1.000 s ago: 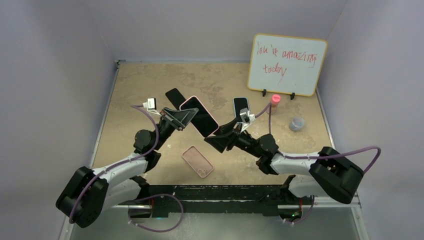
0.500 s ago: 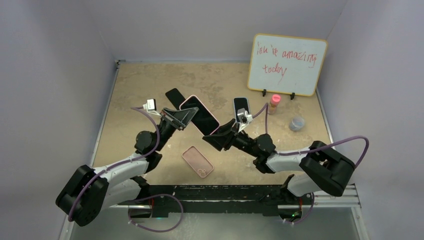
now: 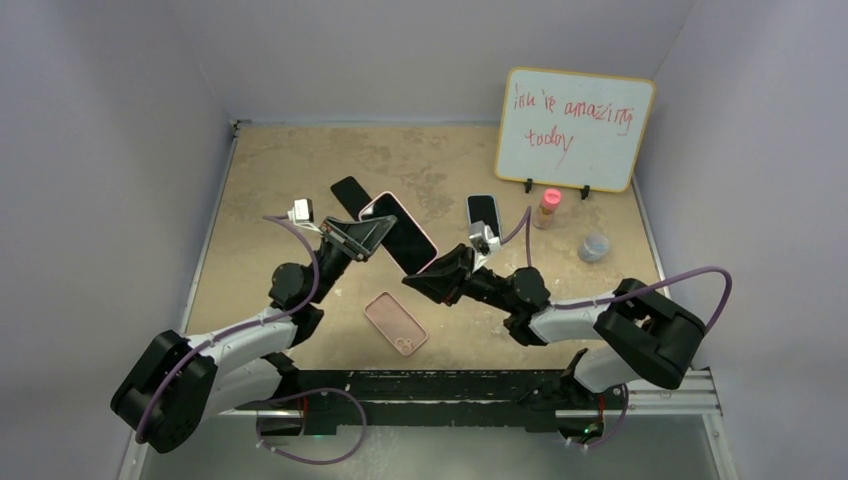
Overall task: Take the phone out of the phone case
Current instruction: Remove the phone case from the phone.
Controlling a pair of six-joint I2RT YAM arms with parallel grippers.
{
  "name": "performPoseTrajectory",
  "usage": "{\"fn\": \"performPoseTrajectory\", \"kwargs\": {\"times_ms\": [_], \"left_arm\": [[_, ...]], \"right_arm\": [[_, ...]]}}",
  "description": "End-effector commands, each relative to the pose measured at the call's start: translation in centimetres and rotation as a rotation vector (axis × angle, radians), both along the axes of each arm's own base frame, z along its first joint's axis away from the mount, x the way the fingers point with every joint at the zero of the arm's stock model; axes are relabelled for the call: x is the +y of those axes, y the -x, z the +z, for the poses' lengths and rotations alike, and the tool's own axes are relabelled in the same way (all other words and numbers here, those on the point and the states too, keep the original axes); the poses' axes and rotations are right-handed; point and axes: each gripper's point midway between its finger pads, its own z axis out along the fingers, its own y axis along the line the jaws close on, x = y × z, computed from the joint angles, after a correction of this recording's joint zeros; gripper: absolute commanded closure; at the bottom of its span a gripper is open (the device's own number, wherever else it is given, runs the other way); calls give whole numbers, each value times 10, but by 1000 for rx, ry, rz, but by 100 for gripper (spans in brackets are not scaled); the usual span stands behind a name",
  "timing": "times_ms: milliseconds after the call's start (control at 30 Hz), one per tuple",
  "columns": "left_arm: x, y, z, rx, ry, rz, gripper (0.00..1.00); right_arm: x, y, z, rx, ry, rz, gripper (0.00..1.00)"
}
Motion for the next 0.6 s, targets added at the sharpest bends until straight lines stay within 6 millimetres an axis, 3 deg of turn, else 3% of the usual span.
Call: {"fn": "performPoseTrajectory", "kwargs": {"times_ms": [0, 133, 267, 433, 567], "left_arm": [[-13, 13, 9, 31, 0, -106, 100], [-17, 16, 8, 52, -21, -155, 100], [-21, 25, 14, 38, -17, -243, 100], [-25, 32, 17, -13, -47, -309, 100], [-18, 26, 20, -61, -85, -323, 100]], "right_arm": [[6, -5, 5, -277, 59, -24, 100], [3, -19, 2, -288, 108, -83, 100], [-16, -43, 1, -185, 75, -149, 100], [-24, -40, 3, -130, 54, -113, 100], [-29, -20, -1, -130, 93, -10, 76]]}}
